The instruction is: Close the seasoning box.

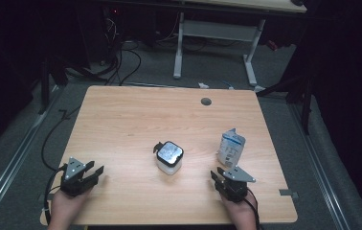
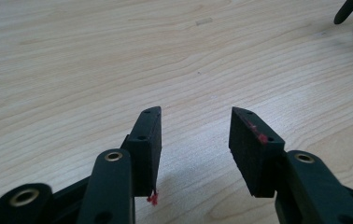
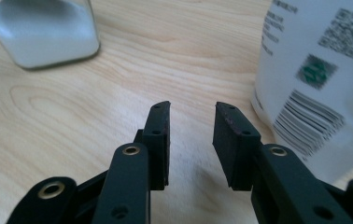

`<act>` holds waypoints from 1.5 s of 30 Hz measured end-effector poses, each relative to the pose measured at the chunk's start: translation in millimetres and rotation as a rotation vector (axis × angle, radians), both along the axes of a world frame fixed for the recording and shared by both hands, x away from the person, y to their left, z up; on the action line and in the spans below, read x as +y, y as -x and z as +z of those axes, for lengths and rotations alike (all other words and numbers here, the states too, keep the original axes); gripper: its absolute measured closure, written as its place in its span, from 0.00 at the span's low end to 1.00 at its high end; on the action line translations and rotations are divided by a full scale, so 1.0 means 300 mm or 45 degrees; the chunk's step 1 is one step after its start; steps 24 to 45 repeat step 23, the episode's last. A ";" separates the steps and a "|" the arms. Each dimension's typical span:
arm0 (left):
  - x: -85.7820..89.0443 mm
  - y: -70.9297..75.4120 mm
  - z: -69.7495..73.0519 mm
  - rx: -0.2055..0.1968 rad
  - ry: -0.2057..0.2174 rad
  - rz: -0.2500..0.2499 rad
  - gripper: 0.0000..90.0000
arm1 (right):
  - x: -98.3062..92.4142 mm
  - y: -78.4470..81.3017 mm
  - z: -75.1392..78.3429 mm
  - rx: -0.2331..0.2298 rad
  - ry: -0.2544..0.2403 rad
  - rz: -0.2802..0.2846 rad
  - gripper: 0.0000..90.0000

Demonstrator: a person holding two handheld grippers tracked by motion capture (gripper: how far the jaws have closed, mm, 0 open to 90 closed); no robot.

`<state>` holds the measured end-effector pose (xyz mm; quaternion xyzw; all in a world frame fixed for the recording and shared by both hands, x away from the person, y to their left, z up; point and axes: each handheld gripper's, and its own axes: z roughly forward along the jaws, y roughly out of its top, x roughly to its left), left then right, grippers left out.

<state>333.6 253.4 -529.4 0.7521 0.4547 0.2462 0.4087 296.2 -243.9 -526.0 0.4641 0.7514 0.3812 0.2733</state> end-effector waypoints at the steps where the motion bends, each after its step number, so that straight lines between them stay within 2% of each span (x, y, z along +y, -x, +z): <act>1: 0.003 0.005 0.003 -0.006 -0.002 0.003 0.61 | -0.004 0.007 -0.001 0.003 0.003 -0.002 0.74; 6: 0.017 0.013 0.006 -0.001 0.007 0.014 0.61 | -0.025 0.032 0.001 -0.009 -0.002 -0.014 0.73; 9: 0.020 0.014 0.007 0.002 0.007 0.015 0.60 | -0.032 0.030 0.007 -0.015 -0.025 -0.022 0.72; 20: 0.005 0.019 0.017 -0.013 0.017 -0.014 0.59 | -0.033 0.040 0.017 -0.030 -0.029 -0.030 0.71; 22: 0.003 0.021 0.019 -0.012 0.006 -0.024 0.59 | -0.029 0.039 0.017 -0.034 -0.035 -0.027 0.70; 45: 0.002 0.021 0.020 -0.017 0.008 -0.021 0.59 | -0.027 0.038 0.017 -0.034 -0.027 -0.025 0.70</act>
